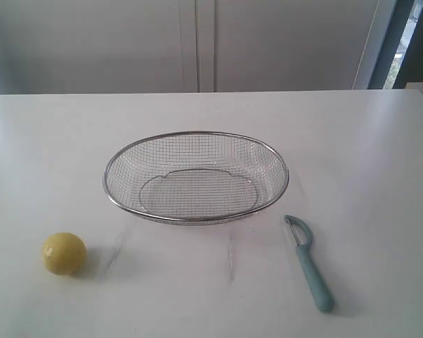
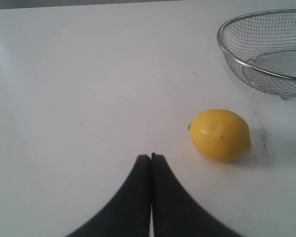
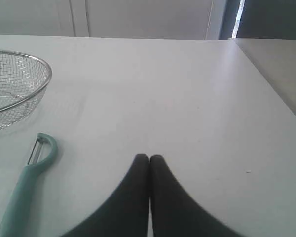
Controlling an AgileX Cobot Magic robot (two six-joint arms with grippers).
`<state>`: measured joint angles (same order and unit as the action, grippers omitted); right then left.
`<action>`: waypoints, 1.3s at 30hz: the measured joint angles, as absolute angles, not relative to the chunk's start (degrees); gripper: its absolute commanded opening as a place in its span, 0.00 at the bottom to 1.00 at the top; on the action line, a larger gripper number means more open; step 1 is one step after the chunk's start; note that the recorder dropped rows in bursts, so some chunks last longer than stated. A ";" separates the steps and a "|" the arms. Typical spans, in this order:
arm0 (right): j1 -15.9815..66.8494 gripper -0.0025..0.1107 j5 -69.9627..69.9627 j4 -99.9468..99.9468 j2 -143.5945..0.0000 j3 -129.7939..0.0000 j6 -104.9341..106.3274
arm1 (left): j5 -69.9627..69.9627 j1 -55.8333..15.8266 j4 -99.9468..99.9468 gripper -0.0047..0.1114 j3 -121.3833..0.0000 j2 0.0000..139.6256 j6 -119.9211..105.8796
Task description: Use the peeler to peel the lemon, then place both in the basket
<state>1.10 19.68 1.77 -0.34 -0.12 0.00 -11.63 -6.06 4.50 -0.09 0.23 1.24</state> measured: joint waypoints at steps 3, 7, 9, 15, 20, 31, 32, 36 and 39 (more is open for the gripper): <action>1.10 0.02 19.68 1.77 -0.34 -0.12 0.00 | -11.63 -6.06 4.50 0.04 -0.09 0.23 1.24; 1.10 0.02 19.68 1.77 -0.34 -0.12 0.00 | -11.63 -6.06 4.50 0.04 -0.09 0.23 1.24; 1.10 0.02 19.68 1.77 -0.34 -0.12 0.00 | -11.63 -6.06 4.50 0.04 -0.09 0.23 1.24; 1.10 0.02 19.68 1.77 -0.34 -0.12 0.00 | -11.63 -6.06 4.50 0.04 -0.09 0.23 1.24; 1.10 0.02 19.68 1.77 -0.34 -0.12 0.00 | -11.63 -6.06 4.50 0.04 -0.09 0.23 1.24; 1.10 0.02 19.68 1.77 -0.34 -0.12 0.00 | -11.63 -6.06 4.50 0.04 -0.09 0.23 1.24; 1.10 0.02 19.68 1.77 -0.34 -0.12 0.00 | -11.63 -6.06 4.50 0.04 -0.09 0.23 1.24; 1.10 0.02 19.68 1.77 -0.34 -0.12 0.00 | -11.63 -6.06 4.50 0.04 -0.09 0.23 1.24; 1.10 0.02 18.14 1.77 -0.34 -0.12 0.00 | -11.63 -6.06 4.50 0.04 -0.09 0.23 1.24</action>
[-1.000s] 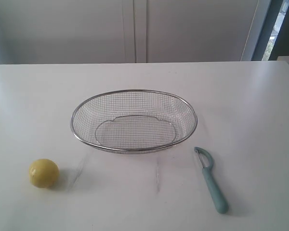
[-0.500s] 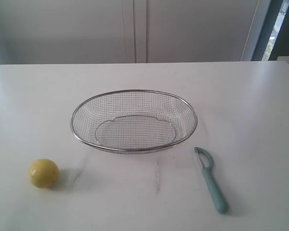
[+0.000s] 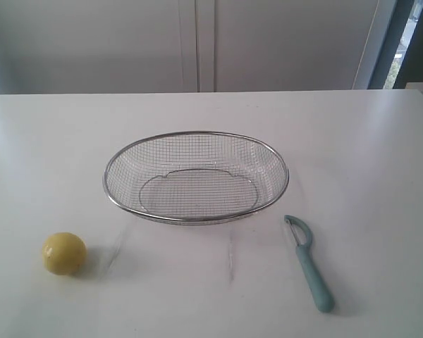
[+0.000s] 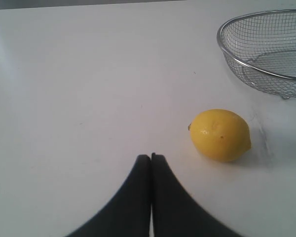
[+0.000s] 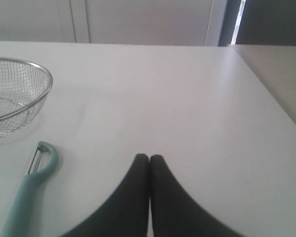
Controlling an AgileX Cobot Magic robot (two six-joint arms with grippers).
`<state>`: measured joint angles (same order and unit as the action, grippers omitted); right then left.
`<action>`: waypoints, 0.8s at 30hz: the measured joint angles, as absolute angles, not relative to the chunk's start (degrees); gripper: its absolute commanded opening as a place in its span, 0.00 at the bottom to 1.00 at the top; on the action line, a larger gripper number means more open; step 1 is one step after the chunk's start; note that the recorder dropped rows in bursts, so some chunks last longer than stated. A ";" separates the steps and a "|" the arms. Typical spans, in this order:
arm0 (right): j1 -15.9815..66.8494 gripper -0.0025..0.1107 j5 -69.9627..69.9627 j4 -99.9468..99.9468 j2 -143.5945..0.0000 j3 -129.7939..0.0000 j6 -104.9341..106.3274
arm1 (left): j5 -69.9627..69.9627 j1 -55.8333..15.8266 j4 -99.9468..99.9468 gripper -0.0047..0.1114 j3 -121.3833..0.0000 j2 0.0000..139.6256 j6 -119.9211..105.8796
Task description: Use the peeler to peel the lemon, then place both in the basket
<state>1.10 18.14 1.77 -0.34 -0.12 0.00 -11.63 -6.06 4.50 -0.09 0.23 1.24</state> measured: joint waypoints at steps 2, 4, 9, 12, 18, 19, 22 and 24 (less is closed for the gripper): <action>1.10 0.02 16.09 1.77 -0.34 -0.12 0.00 | -11.63 -6.06 4.50 0.04 -0.09 0.23 1.24; 1.10 0.02 13.53 1.77 -0.34 -0.12 0.00 | -11.63 -6.06 4.50 0.04 -0.09 0.23 1.24; 1.10 0.02 7.69 1.77 -0.34 -0.12 0.00 | -11.63 -6.06 4.50 0.04 -0.09 0.23 1.24; 1.10 0.02 3.50 1.77 -0.34 -0.12 0.00 | -11.63 -6.06 4.50 0.04 -0.09 0.23 1.24; 1.10 0.02 -4.30 1.77 -0.34 -0.12 0.00 | -11.63 -6.06 4.50 0.04 -0.09 0.23 1.24; 1.10 0.02 -4.92 1.77 -0.34 -0.12 0.00 | -11.63 -6.06 4.50 0.04 -0.09 0.23 1.24; 1.10 0.02 -5.28 1.77 -0.34 -0.12 0.00 | -11.63 -6.06 4.50 0.04 -0.09 0.23 1.24; 1.10 0.02 -5.28 1.77 -0.34 -0.12 0.00 | -11.63 -6.06 4.50 0.04 -0.09 0.23 1.24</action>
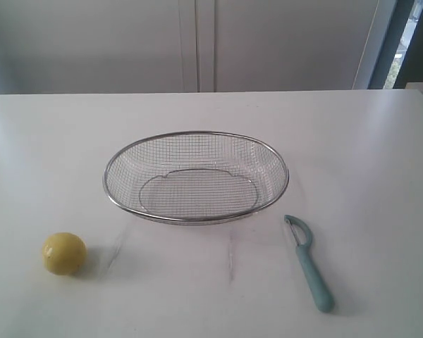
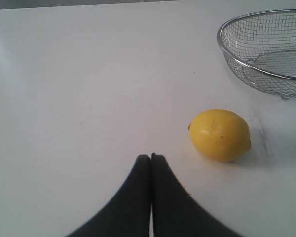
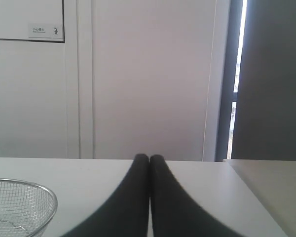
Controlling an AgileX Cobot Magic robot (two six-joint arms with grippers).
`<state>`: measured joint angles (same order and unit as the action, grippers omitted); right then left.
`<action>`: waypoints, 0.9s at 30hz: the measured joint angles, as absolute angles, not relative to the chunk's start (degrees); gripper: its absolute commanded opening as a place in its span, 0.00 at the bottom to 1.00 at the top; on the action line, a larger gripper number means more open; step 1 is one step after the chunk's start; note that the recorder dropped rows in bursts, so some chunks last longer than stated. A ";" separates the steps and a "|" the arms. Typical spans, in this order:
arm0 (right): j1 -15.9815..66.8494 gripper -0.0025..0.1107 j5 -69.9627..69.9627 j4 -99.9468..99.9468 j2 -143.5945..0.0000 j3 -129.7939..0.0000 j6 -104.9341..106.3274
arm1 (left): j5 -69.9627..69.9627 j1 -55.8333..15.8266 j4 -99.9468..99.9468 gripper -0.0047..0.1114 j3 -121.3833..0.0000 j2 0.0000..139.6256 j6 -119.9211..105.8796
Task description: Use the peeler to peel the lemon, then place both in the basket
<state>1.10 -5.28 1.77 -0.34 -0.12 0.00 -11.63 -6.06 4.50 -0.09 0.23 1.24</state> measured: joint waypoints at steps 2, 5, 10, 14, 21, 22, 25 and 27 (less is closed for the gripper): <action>1.10 0.02 -5.28 1.77 -0.34 -0.12 0.00 | -11.63 -6.06 4.50 0.04 -0.09 0.23 1.24; 1.10 0.02 -5.28 1.77 -0.34 -0.12 0.00 | -11.63 -6.06 4.50 0.04 -0.09 0.23 1.24; 1.10 0.02 -5.53 1.77 -0.34 -0.12 0.00 | -11.63 -6.06 4.50 0.04 -0.09 0.23 1.24; 1.10 0.02 -5.75 1.77 -0.34 -0.12 0.00 | -11.63 -6.06 4.50 0.04 -0.09 0.23 1.24; 1.10 0.02 -12.39 1.77 -0.34 -0.12 0.00 | -11.63 -6.06 4.50 0.04 -0.09 0.23 1.24; 1.10 0.02 -14.58 1.77 -0.34 -0.12 0.00 | -11.63 -6.06 4.50 0.04 -0.09 0.23 1.24; 1.10 0.02 -20.71 1.77 -0.34 -0.12 0.00 | -11.63 -6.06 4.50 0.04 -0.09 0.23 1.24; 1.10 0.02 -25.13 1.77 -0.32 -0.12 0.00 | -11.63 -6.06 4.50 0.04 -0.09 0.23 1.24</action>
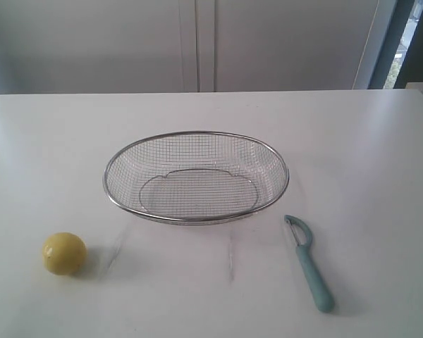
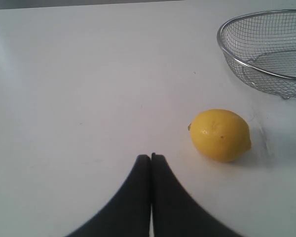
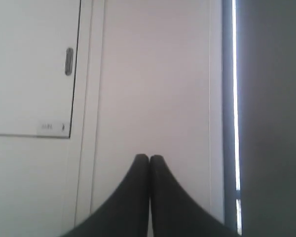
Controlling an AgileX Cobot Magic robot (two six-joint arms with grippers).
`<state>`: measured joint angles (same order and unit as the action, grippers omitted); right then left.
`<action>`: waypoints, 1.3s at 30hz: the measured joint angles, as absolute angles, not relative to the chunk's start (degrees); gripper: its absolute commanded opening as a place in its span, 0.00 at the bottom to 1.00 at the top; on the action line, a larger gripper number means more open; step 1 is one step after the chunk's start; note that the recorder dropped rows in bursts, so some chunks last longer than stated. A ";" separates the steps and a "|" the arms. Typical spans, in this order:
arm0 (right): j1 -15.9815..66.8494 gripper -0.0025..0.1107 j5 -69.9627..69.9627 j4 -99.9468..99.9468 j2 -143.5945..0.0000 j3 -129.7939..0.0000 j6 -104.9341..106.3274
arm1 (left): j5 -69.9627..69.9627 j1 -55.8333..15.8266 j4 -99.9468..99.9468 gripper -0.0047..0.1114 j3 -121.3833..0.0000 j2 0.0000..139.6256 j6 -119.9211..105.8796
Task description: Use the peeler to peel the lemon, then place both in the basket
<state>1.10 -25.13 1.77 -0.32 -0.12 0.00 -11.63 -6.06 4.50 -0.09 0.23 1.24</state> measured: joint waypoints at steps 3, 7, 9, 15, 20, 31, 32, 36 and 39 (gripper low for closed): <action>1.10 0.02 -29.51 0.66 -0.32 -0.12 -0.37 | -11.63 -6.06 4.50 0.04 -0.09 0.23 1.24; 1.10 0.02 -30.92 -9.47 -0.32 -0.12 -7.08 | -11.63 -6.06 4.50 0.04 -0.09 0.23 1.24; 1.10 0.02 -31.63 -15.42 -0.22 -0.12 -8.63 | -11.63 -6.06 4.50 0.04 -0.09 0.23 1.24; 1.10 0.02 -36.28 -17.85 -0.22 -0.12 -8.98 | -11.63 -6.06 4.50 0.04 -0.09 0.23 1.24; 1.10 0.02 -38.97 -17.98 -0.22 -0.12 -8.98 | -11.63 -6.06 4.50 0.04 -0.09 0.23 1.24; 1.10 0.02 -39.43 -18.09 -0.22 -2.97 -6.01 | -11.63 -6.06 4.50 0.04 -0.09 0.23 1.24; 1.10 0.02 -39.43 -18.09 -0.22 -3.24 -5.77 | -11.63 -6.06 4.50 0.04 -0.09 0.23 1.24; 1.10 0.02 -38.96 -17.95 -0.22 -4.69 -5.34 | -11.63 -6.06 4.50 0.04 -0.09 0.23 1.24; 1.10 0.02 -36.73 -16.61 -0.22 -5.88 -4.80 | -11.63 -6.06 4.50 0.04 -0.09 0.23 1.24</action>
